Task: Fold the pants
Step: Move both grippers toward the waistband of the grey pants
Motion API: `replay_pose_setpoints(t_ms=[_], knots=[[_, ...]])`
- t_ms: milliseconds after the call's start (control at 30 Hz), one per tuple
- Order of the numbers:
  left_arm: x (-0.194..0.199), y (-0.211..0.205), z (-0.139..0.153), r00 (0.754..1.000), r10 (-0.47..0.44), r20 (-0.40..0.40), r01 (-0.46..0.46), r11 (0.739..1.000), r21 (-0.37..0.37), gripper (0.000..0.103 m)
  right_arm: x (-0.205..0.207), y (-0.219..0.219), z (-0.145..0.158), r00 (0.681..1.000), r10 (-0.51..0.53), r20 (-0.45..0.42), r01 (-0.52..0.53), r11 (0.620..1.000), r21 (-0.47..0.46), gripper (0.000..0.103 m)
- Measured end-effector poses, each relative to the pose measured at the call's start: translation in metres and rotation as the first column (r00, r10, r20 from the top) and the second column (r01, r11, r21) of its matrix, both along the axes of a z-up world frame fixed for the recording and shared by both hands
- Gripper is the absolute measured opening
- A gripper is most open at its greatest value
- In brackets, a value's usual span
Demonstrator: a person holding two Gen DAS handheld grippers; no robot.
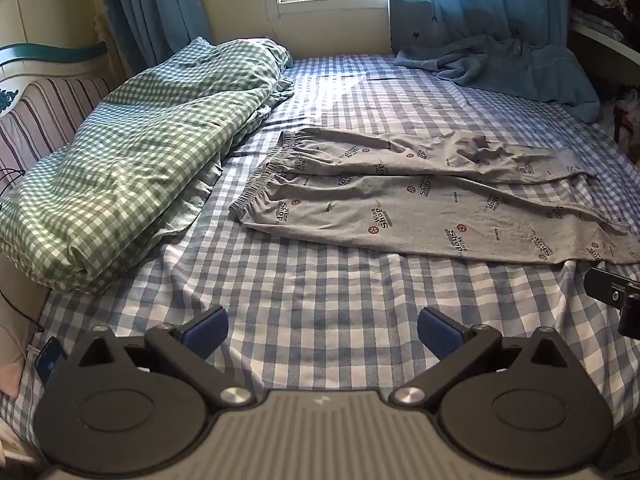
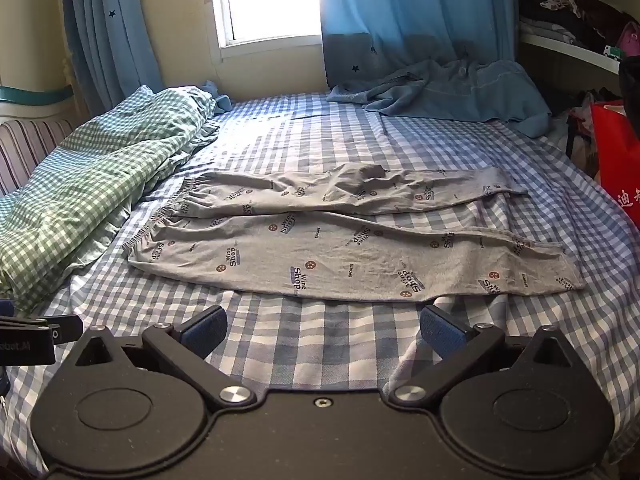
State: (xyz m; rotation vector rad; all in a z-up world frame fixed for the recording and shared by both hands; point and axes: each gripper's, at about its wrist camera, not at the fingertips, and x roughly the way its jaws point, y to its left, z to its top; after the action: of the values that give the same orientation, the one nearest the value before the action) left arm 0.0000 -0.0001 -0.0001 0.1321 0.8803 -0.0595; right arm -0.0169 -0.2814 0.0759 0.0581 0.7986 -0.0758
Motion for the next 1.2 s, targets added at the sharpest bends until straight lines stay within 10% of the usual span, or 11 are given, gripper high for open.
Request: replay_pose_setpoints(t_ms=[1200], knots=[[0.004, 0.005, -0.015, 0.999, -0.011, -0.03, 0.011, 1.0, 0.0, 0.103, 0.005, 0.0, -0.005, 1.0, -0.007, -0.018, 0.008, 1.0, 0.005, 0.103]])
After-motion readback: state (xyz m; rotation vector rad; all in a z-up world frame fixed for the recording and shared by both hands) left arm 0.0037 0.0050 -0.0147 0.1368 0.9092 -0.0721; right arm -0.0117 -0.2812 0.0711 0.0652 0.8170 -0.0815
